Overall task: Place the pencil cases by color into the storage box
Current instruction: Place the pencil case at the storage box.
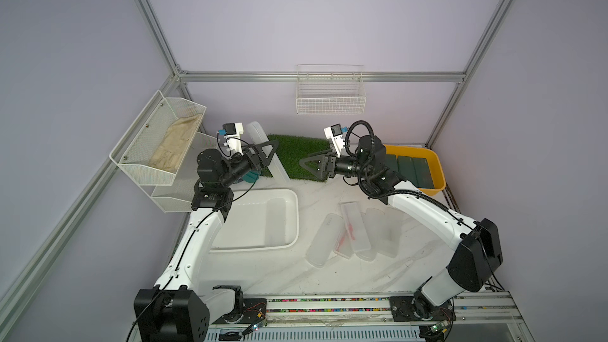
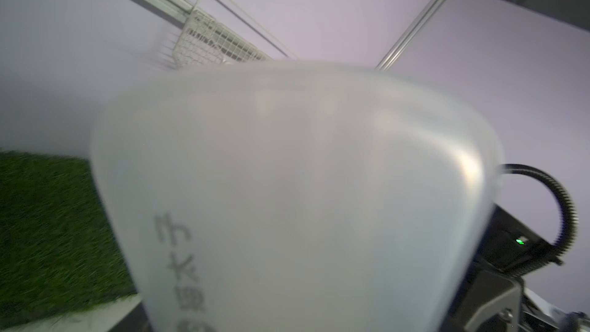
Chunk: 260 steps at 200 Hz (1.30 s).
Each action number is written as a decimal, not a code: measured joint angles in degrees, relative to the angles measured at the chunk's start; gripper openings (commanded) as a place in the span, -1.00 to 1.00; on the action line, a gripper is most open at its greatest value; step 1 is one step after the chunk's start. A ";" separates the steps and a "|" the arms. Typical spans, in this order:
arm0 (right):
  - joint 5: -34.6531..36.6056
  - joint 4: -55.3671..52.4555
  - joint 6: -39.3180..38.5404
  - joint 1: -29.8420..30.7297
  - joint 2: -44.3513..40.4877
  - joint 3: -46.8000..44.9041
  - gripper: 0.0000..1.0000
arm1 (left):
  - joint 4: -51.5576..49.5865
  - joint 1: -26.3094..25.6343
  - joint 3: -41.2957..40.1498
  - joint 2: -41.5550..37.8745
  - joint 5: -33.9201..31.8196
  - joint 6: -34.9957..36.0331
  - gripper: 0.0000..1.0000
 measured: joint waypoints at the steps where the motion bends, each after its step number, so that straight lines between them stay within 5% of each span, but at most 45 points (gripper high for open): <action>1: 0.11 -0.13 -0.13 0.00 0.00 0.00 0.95 | -0.92 0.02 0.22 0.00 -0.31 0.59 0.54; 53: 7.32 -8.33 -8.55 0.68 0.00 -0.42 0.94 | -24.59 0.39 1.86 0.70 -17.77 18.58 0.55; 116: 17.44 -10.86 -16.83 8.90 1.90 -4.55 0.94 | -36.46 0.39 1.57 4.24 -29.31 26.21 0.58; 260: 22.93 -8.44 -20.55 9.11 1.79 -11.34 0.94 | -40.09 0.04 -9.11 9.07 -33.22 27.82 0.61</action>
